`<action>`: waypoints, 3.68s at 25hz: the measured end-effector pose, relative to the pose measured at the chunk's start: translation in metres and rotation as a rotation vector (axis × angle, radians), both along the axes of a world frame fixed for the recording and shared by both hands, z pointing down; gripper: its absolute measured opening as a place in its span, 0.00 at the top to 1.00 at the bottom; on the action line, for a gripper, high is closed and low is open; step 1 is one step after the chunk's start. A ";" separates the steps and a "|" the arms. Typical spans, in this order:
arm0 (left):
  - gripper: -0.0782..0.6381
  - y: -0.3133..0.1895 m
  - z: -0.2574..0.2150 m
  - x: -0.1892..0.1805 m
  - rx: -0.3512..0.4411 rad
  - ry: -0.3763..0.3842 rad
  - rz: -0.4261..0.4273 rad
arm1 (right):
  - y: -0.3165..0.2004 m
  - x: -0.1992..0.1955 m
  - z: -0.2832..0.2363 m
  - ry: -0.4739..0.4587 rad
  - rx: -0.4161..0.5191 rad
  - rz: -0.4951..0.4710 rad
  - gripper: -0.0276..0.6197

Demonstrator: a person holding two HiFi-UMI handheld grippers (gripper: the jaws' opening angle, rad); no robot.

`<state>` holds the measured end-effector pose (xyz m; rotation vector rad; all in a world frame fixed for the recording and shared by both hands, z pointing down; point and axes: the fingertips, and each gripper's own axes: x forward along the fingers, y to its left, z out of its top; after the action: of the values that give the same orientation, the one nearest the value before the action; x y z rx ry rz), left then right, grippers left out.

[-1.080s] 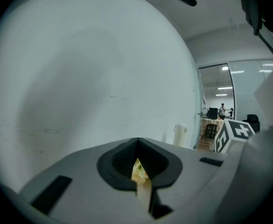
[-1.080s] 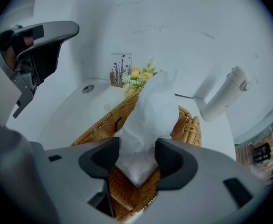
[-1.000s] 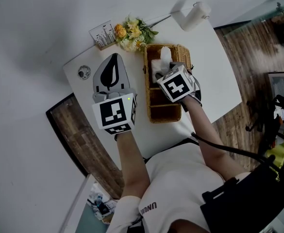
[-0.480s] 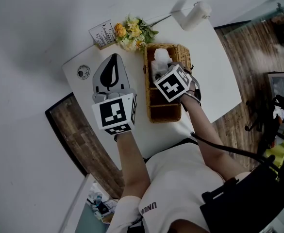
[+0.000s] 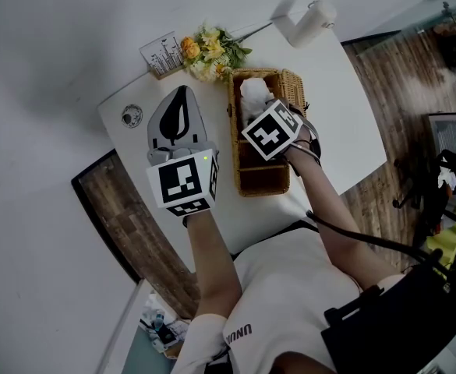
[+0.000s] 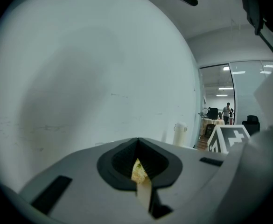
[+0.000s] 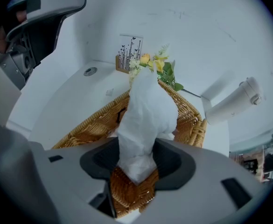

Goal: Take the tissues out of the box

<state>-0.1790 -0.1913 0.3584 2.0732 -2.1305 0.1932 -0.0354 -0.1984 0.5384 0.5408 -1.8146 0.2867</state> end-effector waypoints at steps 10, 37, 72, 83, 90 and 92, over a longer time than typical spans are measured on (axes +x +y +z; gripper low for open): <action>0.87 0.001 0.000 0.000 0.000 -0.003 -0.001 | 0.002 -0.002 0.003 0.020 -0.005 -0.051 0.67; 0.87 0.009 -0.005 -0.007 0.003 -0.019 -0.025 | 0.007 -0.003 -0.006 -0.015 0.113 -0.129 0.83; 0.87 0.013 -0.010 -0.006 0.009 -0.032 -0.038 | -0.005 -0.004 -0.033 -0.099 0.208 -0.071 0.86; 0.87 0.012 -0.012 -0.006 0.013 -0.037 -0.034 | -0.011 -0.006 -0.045 -0.118 0.233 -0.065 0.86; 0.87 0.013 -0.011 -0.005 0.010 -0.039 -0.033 | -0.012 -0.007 -0.047 -0.123 0.242 -0.060 0.86; 0.87 0.013 -0.012 -0.005 0.010 -0.040 -0.032 | -0.013 -0.007 -0.048 -0.127 0.245 -0.058 0.86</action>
<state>-0.1843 -0.1782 0.3467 2.0561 -2.1912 0.2222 -0.0426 -0.2110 0.4905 0.6504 -1.9994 0.0597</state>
